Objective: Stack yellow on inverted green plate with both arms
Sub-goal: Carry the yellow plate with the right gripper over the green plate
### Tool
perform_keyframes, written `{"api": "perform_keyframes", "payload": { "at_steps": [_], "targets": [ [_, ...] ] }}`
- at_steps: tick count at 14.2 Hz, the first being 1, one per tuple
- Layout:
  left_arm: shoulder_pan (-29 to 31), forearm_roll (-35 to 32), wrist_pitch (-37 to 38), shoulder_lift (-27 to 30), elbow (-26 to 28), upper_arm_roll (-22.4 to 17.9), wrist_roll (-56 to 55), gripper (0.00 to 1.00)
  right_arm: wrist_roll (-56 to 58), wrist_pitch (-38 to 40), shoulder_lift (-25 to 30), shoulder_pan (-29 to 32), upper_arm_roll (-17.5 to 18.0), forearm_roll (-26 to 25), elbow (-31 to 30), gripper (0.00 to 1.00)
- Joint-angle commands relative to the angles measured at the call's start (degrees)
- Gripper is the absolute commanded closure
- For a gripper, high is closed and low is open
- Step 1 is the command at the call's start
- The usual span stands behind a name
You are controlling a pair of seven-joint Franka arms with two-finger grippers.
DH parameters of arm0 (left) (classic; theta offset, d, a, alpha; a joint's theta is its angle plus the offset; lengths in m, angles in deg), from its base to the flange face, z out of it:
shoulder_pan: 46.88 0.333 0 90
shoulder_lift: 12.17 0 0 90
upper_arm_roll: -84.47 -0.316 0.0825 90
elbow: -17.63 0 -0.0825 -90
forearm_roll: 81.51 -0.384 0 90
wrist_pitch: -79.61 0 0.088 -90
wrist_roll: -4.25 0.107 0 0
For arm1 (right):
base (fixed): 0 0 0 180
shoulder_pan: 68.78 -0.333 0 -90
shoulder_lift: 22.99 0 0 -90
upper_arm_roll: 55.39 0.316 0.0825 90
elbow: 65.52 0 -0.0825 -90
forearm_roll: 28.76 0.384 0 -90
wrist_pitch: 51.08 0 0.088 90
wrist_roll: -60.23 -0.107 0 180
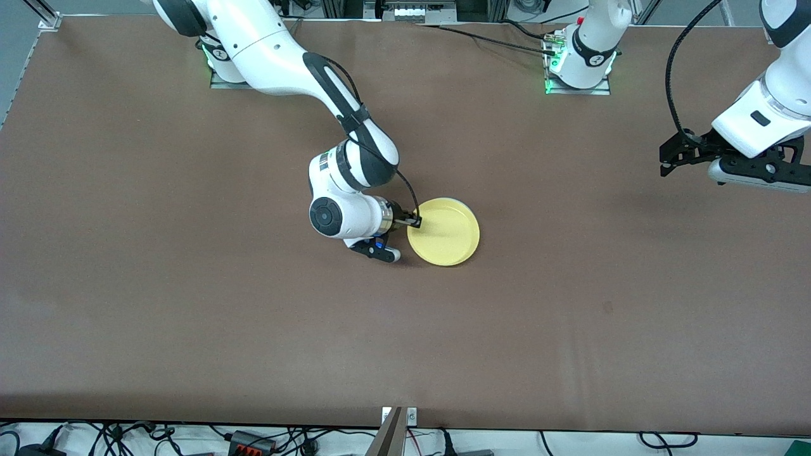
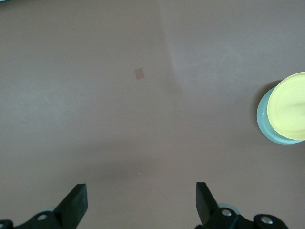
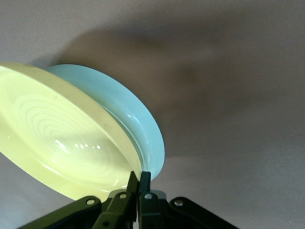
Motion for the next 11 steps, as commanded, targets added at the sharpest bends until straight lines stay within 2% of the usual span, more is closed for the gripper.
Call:
{"api": "perform_keyframes", "payload": {
  "at_steps": [1,11],
  "targets": [
    [0.0,-1.1,1.3,0.6,-0.4,0.3,-0.7,0.0,-0.9,0.9,-0.5,-0.7,-0.4,1.7,1.2,1.0],
    [-0.4,-1.1,1.9,0.7,-0.4,0.4,-0.7,0.0,-0.8,1.4,-0.2,-1.4,-0.3,1.6,-0.3,1.0]
  ]
}}
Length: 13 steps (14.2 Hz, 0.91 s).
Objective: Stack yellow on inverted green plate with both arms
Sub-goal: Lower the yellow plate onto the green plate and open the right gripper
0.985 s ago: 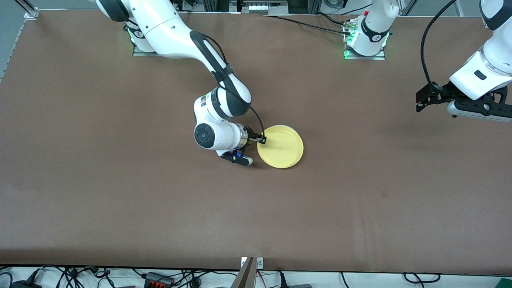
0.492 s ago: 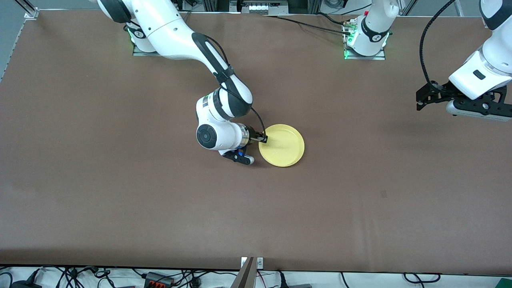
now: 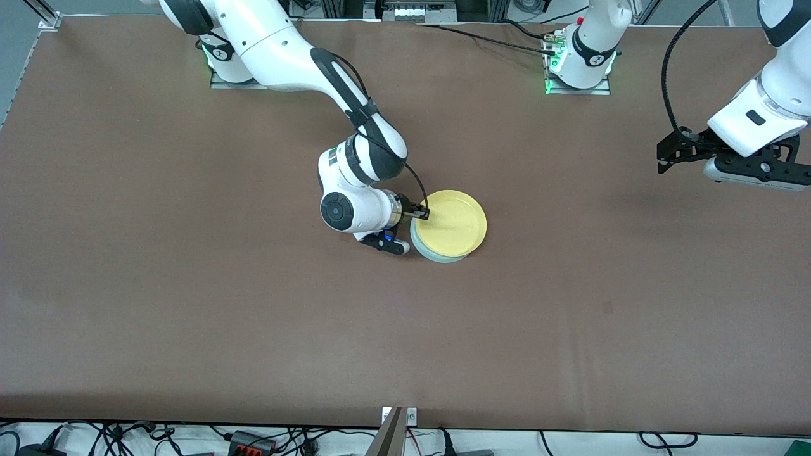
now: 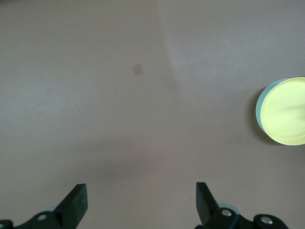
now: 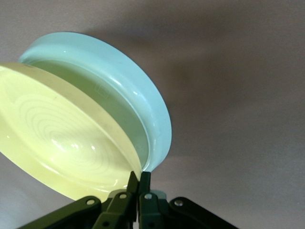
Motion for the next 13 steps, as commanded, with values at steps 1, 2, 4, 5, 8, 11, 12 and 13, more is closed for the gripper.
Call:
{"api": "perform_keyframes", "payload": {
  "at_steps": [1,2,4,5,8,11,12,13],
  "targets": [
    [-0.2,-1.1,1.4,0.6,-0.3,0.2,-0.6,0.0,-0.3,0.8,0.1,0.3,-0.3,0.8,0.1,1.0],
    [-0.2,-1.1,1.6,0.6,-0.3,0.2,-0.6,0.0,-0.3,0.8,0.1,0.3,-0.3,0.8,0.1,1.0],
    [-0.2,-1.1,1.7,0.6,-0.3,0.2,-0.6,0.0,-0.3,0.9,0.1,0.2,-0.3,0.5,0.0,1.0],
    [-0.2,-1.1,1.7,0.6,-0.3,0.3,-0.6,0.0,-0.3,0.9,0.1,0.2,-0.3,0.5,-0.1,1.0],
    [-0.2,-1.1,1.7,0.6,-0.3,0.3,-0.6,0.0,-3.0,0.9,0.2,-0.3,-0.6,0.2,-0.3,0.0],
    [-0.3,-1.1,1.7,0.6,-0.3,0.3,-0.6,0.0,-3.4,2.1,2.2,0.1,-1.0,-0.1,-0.3,0.0],
    [-0.3,-1.1,1.7,0.6,-0.3,0.3,-0.6,0.0,-3.4,3.5,3.2,0.0,-2.2,-1.5,-0.1,0.0],
    [-0.3,-1.1,1.7,0.6,-0.3,0.3,-0.6,0.0,-3.3,5.2,4.6,0.2,-3.1,-3.0,0.0,0.0]
  ]
}}
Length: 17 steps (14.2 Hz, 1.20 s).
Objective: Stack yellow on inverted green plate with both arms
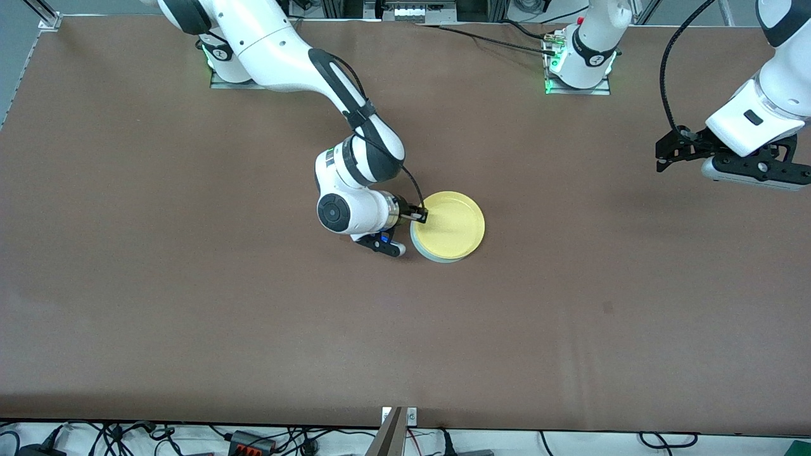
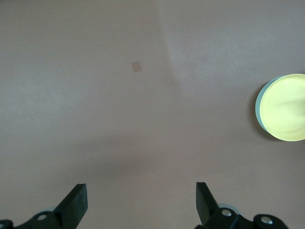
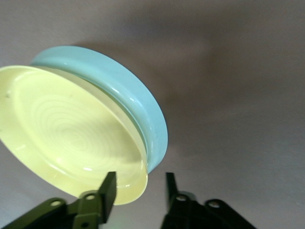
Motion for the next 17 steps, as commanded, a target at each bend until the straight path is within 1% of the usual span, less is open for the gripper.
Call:
{"api": "perform_keyframes", "payload": {
  "at_steps": [1,3,5,7,8,11,13,14,16,17],
  "targets": [
    [-0.3,-1.1,1.0,0.6,-0.3,0.2,-0.6,0.0,-0.9,5.7,5.1,0.6,-2.5,-3.3,-0.3,0.0],
    [-0.3,-1.1,1.0,0.6,-0.3,0.2,-0.6,0.0,-0.6,10.1,8.9,1.2,-5.0,-7.8,-0.1,0.0],
    [-0.3,-1.1,1.0,0.6,-0.3,0.2,-0.6,0.0,0.0,13.6,12.3,1.3,-7.7,-13.5,-0.1,0.0],
    [-0.3,-1.1,1.0,0.6,-0.3,0.2,-0.6,0.0,3.0,19.1,15.8,1.7,-10.4,-19.2,-0.1,0.0],
    [-0.3,-1.1,1.1,0.6,-0.3,0.2,-0.6,0.0,4.5,21.3,17.5,2.3,-11.6,-20.5,-0.1,0.0],
    [-0.3,-1.1,1.2,0.6,-0.3,0.2,-0.6,0.0,8.3,24.7,22.2,4.8,-15.4,-21.3,0.0,0.0],
    [-0.3,-1.1,1.3,0.6,-0.3,0.2,-0.6,0.0,11.8,25.8,23.0,5.9,-18.4,-22.9,0.5,0.0],
    [-0.3,-1.1,1.3,0.6,-0.3,0.2,-0.6,0.0,14.6,27.2,23.4,6.3,-20.3,-24.4,1.3,0.0],
    [-0.3,-1.1,1.3,0.6,-0.3,0.2,-0.6,0.0,20.3,28.6,23.5,6.4,-22.9,-26.9,2.2,0.0],
    [-0.3,-1.1,1.3,0.6,-0.3,0.2,-0.6,0.0,20.7,28.6,23.6,6.3,-24.5,-27.0,2.4,0.0]
  ]
}}
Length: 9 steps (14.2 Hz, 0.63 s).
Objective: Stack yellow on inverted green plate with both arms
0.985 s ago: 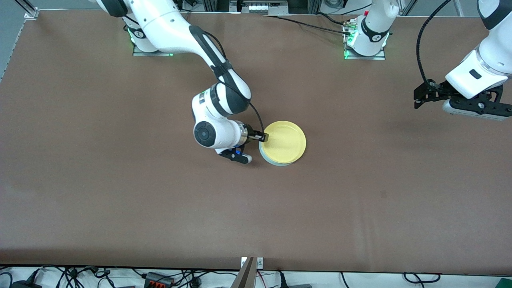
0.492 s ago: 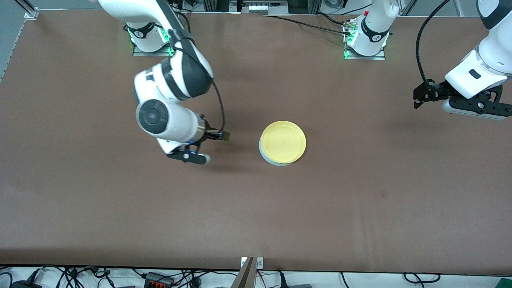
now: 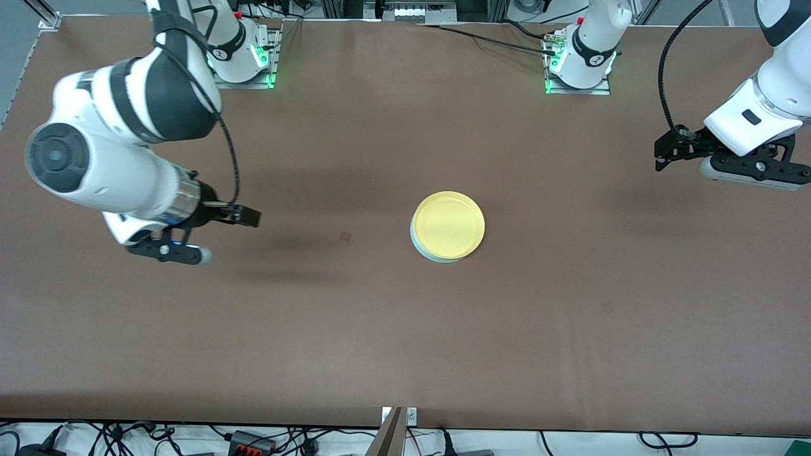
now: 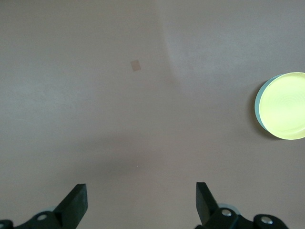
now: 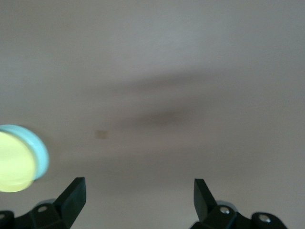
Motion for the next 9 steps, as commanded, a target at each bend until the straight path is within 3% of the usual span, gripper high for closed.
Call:
{"api": "perform_keyframes", "payload": {
  "at_steps": [1,3,4,7,9],
  "targets": [
    [-0.2,-1.1,1.0,0.6,-0.3,0.1,-0.7,0.0,2.5,0.9,0.9,-0.7,-2.8,-1.8,2.1,0.0],
    [-0.2,-1.1,1.0,0.6,-0.4,0.1,-0.7,0.0,2.3,0.6,2.9,0.5,-2.6,-3.8,1.8,0.0],
    [-0.2,-1.1,1.0,0.6,-0.3,0.1,-0.7,0.0,2.9,0.0,4.2,2.7,-0.8,-5.9,1.7,0.0],
    [-0.2,-1.1,1.1,0.6,-0.4,0.1,-0.6,0.0,4.0,-0.1,9.0,15.4,13.1,-14.0,0.6,0.0],
    [-0.2,-1.1,1.1,0.6,-0.4,0.1,-0.7,0.0,5.4,-0.1,11.4,24.7,22.0,-16.5,0.4,0.0]
  ]
}}
